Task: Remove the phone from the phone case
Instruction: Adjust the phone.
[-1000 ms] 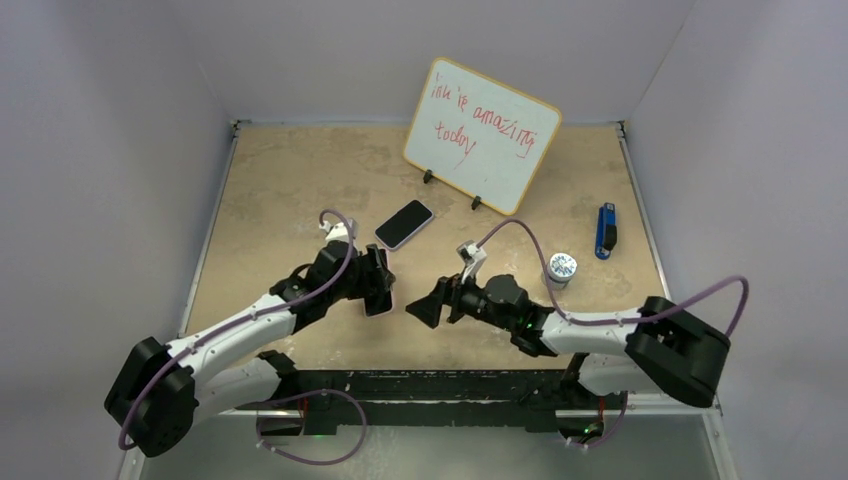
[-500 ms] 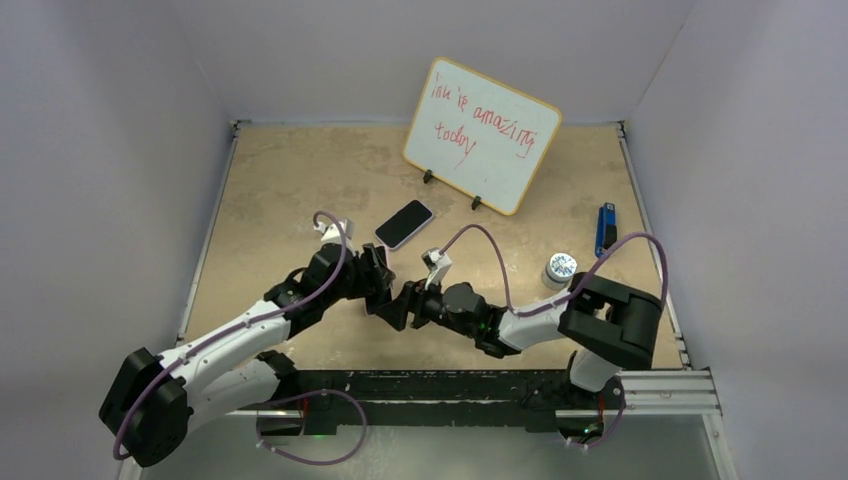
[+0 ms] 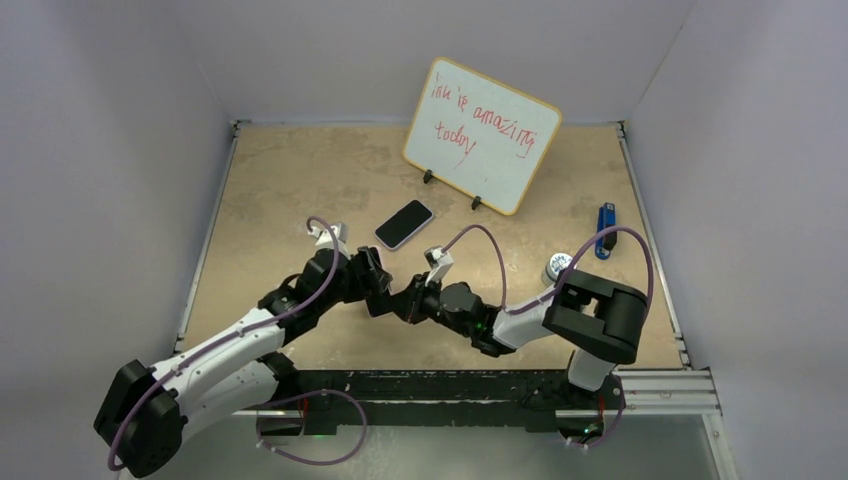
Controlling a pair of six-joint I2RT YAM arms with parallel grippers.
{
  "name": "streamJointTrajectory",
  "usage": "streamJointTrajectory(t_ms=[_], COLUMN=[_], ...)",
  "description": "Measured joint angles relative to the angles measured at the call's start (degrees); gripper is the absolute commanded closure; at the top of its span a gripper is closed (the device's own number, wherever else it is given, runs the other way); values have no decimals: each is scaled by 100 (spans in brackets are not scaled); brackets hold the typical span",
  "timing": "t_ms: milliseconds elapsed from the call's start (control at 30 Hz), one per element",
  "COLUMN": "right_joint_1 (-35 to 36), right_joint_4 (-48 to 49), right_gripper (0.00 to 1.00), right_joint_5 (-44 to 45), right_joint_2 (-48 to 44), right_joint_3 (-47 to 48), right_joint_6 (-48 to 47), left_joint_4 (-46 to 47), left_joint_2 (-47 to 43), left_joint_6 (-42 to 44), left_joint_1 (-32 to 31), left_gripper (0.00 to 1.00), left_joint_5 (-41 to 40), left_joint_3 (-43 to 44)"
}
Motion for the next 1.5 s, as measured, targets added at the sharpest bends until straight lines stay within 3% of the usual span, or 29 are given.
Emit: streamJointTrajectory(t_ms=[33,100,267,400,533,700,1033,1300,1500], right_joint_1=[-22,-50,-42,-42,-44,-203,-1167,-1519,-1635], right_joint_4=[-20,24,205,452,568,780,876,892,1097], right_gripper=[99,100,100,100,100,100,100,100,100], right_joint_5=[39,52,-13,-92,-160,-393,-1543,-2238,-2809], right_joint_2=[0,-2,-11,-31,-293,-817,-1982,-3042,-3289], right_joint_3=[-26,-48,-103,-223,-439,-861,-1805,-2006,-2017], right_joint_6=[-13,-42,-92,-166,-282,-431,-413,-323,-157], left_joint_4=[0,-2,-90,-120,-59,223,1263,2424,3633], left_joint_2=[-55,-133,-319,-444,-584,-933,-2081,-1928,-1685], left_joint_6=[-2,4,42,85,190,343,686,713,496], left_joint_1=[0,0,0,0,-20,-57,-28,-28,-28], left_gripper=[93,86,52,31,19,15,12,13,16], left_joint_5=[-13,-37,-48,4,219,544,933,1606,2297], left_joint_3=[0,0,0,-7,-11,-103,-684,-1189,-1547])
